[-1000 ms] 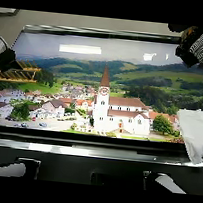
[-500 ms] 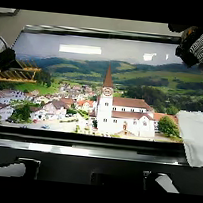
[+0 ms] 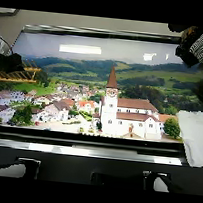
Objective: Fold the clothes and pants, and hang the long-sleeved shirts on hangers.
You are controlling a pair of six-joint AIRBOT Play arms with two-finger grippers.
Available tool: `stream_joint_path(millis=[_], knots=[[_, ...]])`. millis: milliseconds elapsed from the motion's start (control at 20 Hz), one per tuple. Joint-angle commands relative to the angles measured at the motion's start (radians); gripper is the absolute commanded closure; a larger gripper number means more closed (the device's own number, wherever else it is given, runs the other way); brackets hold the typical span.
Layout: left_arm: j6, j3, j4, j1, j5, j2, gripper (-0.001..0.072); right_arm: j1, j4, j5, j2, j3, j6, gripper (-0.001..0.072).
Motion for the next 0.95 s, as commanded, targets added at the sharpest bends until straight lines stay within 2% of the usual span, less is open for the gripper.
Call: stream_joint_path(millis=[0, 50, 100, 250, 900], knots=[[0.084, -0.145, 0.019, -0.059, 0.106, 0.045, 0.0694, 0.371, -0.031, 0.004, -0.026, 0.014, -0.046, 0.0534], [0.098, -0.181, 0.036, -0.080, 0.123, 0.059, 0.0694, 0.444, -0.052, 0.016, -0.038, 0.014, -0.046, 0.0647], [0.097, -0.208, 0.070, -0.102, 0.130, 0.068, 0.0694, 0.496, -0.064, 0.020, -0.047, 0.014, -0.055, 0.0679], [0.097, -0.227, 0.123, -0.133, 0.130, 0.073, 0.0693, 0.574, -0.081, 0.006, -0.063, 0.014, -0.062, 0.0681], [0.093, -0.226, 0.122, -0.132, 0.130, 0.071, 0.0691, 0.577, -0.085, -0.006, -0.061, 0.015, -0.068, 0.0676]])
